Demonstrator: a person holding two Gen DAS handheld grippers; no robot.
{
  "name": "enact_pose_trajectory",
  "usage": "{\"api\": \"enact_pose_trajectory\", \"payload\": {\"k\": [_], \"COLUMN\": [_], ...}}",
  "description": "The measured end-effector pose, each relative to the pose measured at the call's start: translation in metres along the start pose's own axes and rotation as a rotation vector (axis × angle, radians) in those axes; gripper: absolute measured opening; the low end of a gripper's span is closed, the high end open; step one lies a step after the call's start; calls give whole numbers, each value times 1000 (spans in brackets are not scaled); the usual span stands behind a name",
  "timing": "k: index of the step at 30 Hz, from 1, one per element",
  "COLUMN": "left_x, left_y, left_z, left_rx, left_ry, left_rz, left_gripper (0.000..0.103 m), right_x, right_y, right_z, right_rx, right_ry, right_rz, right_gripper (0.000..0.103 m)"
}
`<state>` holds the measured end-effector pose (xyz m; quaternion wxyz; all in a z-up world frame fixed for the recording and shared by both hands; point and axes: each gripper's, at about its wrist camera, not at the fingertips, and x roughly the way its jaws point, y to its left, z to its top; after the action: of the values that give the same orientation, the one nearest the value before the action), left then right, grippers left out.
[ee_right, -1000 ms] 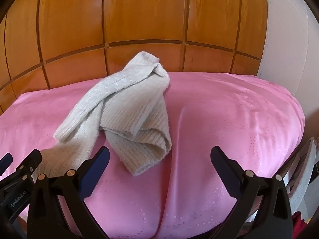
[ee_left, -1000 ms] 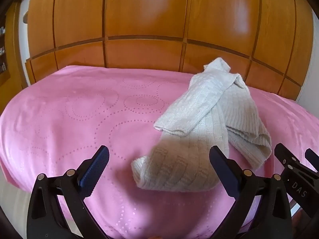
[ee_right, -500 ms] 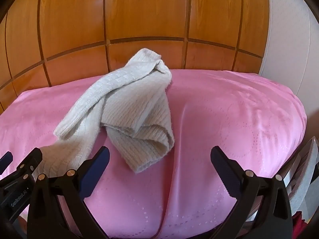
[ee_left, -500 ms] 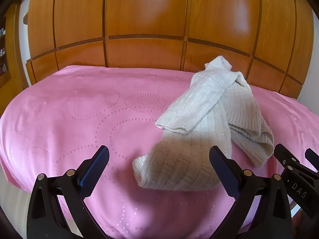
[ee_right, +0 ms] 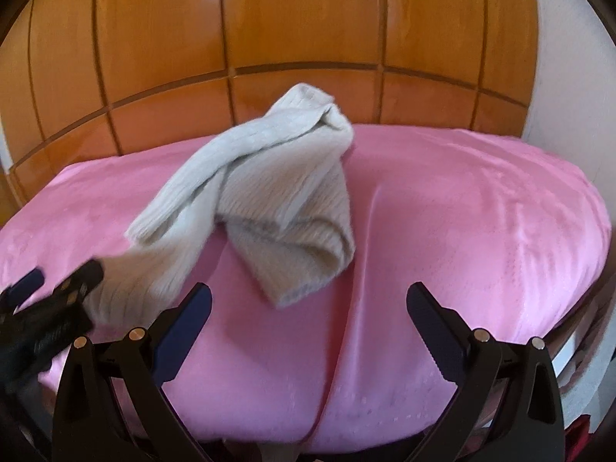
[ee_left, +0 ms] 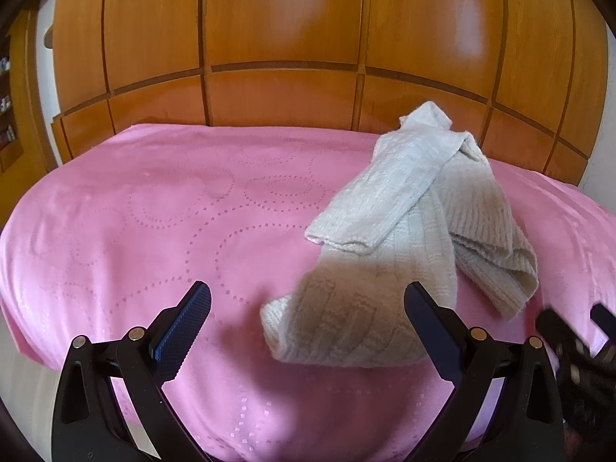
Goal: Fold small clothes
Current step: 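Move both grippers toward the crumpled white sweater on the pink bed, then grasp the sweater body with the right gripper while the left gripper approaches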
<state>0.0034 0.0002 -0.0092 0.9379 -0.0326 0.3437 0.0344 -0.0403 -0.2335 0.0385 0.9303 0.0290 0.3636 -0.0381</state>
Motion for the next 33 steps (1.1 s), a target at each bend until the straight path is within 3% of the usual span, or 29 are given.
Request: {"api": "enact_pose_trajectory", "payload": {"k": [5, 10, 16, 19, 21, 24, 29, 33], "left_x": [5, 8, 12, 16, 18, 20, 20, 18], "left_y": [4, 5, 10, 11, 14, 17, 22, 25], "left_z": [-1, -2, -4, -5, -5, -5, -6, -8], "left_rx": [-7, -10, -11, -12, -18, -22, -12, 8], "left_ry": [12, 19, 34, 48, 52, 56, 52, 43], "left_rz": [6, 11, 14, 19, 24, 32, 34, 24], "left_gripper": [99, 99, 99, 99, 99, 99, 99, 99], "right_x": [-14, -33, -15, -2, 8, 26, 66, 109], "right_y": [-8, -19, -18, -18, -16, -6, 31, 52], "right_z": [-17, -19, 2, 21, 39, 66, 100, 108], "right_rx": [11, 51, 34, 30, 43, 66, 51, 83], "right_ry": [10, -63, 1, 32, 49, 79, 156, 250], "right_rz": [52, 124, 192, 256, 310, 416, 593, 622], "right_gripper": [101, 101, 101, 86, 67, 58, 52, 44]}}
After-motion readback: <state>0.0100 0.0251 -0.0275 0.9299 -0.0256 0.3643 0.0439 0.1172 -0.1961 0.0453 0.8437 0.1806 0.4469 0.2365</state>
